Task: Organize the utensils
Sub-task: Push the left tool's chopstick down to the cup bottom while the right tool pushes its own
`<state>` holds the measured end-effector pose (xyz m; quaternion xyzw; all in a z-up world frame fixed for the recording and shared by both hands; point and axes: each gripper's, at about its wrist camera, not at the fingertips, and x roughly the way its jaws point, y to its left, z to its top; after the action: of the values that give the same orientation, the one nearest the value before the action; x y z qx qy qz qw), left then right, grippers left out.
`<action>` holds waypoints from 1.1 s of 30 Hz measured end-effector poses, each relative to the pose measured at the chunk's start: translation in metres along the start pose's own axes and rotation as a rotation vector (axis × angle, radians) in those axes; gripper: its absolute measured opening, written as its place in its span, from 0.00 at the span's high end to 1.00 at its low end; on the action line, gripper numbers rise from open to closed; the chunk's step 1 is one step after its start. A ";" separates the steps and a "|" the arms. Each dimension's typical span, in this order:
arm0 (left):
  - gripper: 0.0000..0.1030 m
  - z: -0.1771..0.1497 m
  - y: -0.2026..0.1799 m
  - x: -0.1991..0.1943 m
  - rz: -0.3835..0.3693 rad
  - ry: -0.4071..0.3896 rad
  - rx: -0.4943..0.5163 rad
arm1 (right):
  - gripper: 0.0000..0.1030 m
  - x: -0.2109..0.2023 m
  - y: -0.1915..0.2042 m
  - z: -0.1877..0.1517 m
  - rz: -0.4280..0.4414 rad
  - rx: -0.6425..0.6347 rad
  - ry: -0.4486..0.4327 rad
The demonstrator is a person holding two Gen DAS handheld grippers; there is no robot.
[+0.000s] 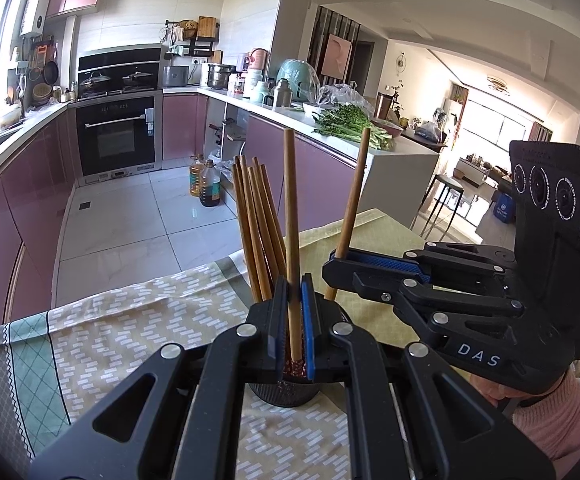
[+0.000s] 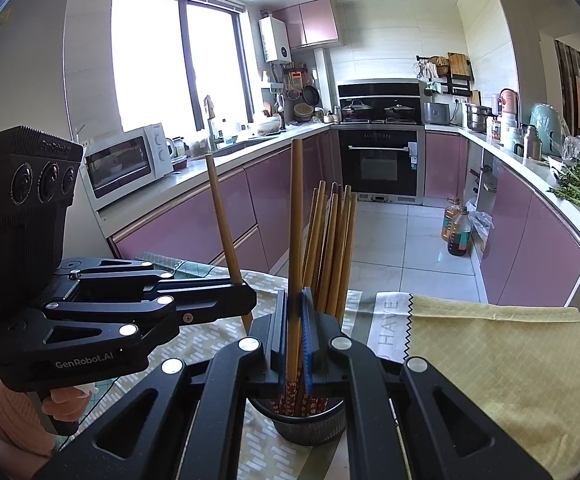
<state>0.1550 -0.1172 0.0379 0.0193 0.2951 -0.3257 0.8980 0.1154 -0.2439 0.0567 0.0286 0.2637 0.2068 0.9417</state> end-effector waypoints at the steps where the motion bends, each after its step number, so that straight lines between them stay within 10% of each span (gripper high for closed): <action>1: 0.93 0.000 -0.001 0.000 0.000 0.001 0.000 | 0.95 0.001 0.000 0.000 0.000 0.000 0.001; 33: 0.91 -0.003 0.019 0.032 0.044 0.030 -0.032 | 0.94 0.020 -0.011 -0.006 -0.002 0.037 0.033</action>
<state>0.1842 -0.1199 0.0154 0.0162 0.3134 -0.3009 0.9005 0.1320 -0.2465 0.0399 0.0421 0.2829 0.2014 0.9368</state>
